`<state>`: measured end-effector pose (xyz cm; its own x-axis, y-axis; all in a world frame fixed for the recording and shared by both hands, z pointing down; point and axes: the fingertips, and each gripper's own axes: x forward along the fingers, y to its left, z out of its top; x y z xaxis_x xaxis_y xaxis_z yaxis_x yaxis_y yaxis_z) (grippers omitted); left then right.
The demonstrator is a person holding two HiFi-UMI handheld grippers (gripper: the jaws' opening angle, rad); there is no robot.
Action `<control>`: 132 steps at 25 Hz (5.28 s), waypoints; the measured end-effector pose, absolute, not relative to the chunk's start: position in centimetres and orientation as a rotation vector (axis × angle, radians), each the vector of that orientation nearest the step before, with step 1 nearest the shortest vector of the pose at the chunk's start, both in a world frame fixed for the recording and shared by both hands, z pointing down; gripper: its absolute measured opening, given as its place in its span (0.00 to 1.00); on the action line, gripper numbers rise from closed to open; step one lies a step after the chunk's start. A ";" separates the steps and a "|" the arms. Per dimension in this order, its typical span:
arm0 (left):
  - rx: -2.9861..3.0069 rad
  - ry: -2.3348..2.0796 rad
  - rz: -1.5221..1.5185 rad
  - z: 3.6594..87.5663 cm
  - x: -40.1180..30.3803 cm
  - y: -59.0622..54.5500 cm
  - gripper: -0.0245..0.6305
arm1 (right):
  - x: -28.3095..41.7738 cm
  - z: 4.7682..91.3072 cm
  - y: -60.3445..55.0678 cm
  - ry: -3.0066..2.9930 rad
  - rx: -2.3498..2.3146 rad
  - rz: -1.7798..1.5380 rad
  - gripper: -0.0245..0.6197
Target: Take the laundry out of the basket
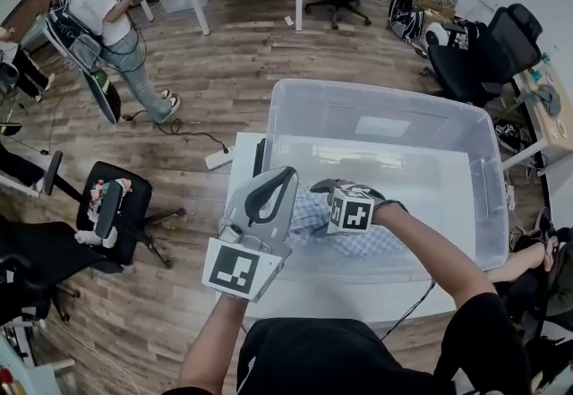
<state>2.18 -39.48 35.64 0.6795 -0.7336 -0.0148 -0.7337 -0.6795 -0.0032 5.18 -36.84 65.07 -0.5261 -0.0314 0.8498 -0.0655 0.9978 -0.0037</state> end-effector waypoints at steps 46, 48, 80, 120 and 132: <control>-2.892 1.352 0.046 36.2 -0.7 -40.3 0.05 | 2.7 74.4 -38.1 -1.929 0.042 0.059 0.32; -2.893 1.353 0.046 36.3 -0.7 -40.3 0.05 | 2.7 74.0 -38.2 -1.944 0.059 0.057 0.32; -2.908 1.174 0.020 35.6 3.8 -37.4 0.05 | 8.2 47.7 -38.6 -2.468 0.823 0.005 0.31; -2.890 1.085 0.129 33.8 8.7 -29.3 0.05 | 19.4 37.8 -27.8 -2.495 1.748 0.007 0.32; -2.888 1.084 0.106 34.0 10.0 -25.9 0.05 | 20.0 37.7 -25.2 -2.530 1.740 0.028 0.32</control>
